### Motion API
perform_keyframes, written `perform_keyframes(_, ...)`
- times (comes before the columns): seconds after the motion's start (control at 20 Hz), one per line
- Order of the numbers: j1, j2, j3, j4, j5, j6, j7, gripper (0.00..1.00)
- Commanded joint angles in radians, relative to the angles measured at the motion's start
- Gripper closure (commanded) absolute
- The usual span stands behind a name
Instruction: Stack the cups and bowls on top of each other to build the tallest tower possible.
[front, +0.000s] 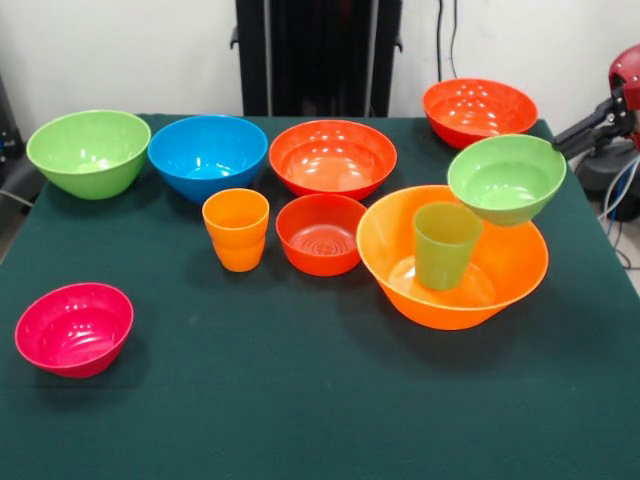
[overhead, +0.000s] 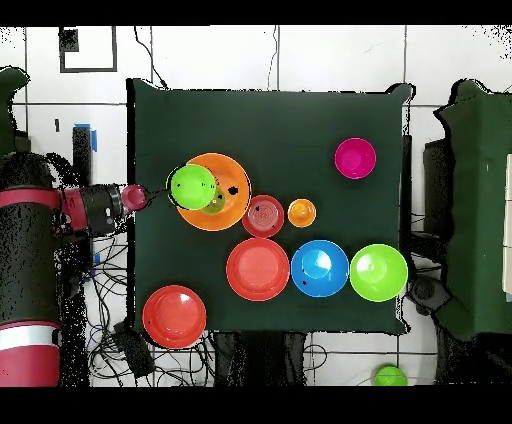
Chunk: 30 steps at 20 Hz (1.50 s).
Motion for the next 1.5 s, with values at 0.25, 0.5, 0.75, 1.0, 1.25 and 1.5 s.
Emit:
perform_keyframes(0.25,-0.001,0.068,0.020,-0.132,-0.040,0.118,-0.189,1.00)
perform_keyframes(0.5,-0.005,0.096,0.008,-0.130,-0.034,0.084,-0.161,1.00)
perform_keyframes(0.75,0.001,0.106,-0.005,-0.119,-0.022,0.086,-0.154,1.00)
perform_keyframes(1.0,0.014,0.096,-0.030,-0.090,-0.033,0.072,-0.181,1.00)
perform_keyframes(1.25,0.004,0.116,-0.033,-0.117,-0.024,0.067,-0.185,1.00)
perform_keyframes(1.5,-0.002,0.108,-0.030,-0.102,-0.005,0.051,-0.167,1.00)
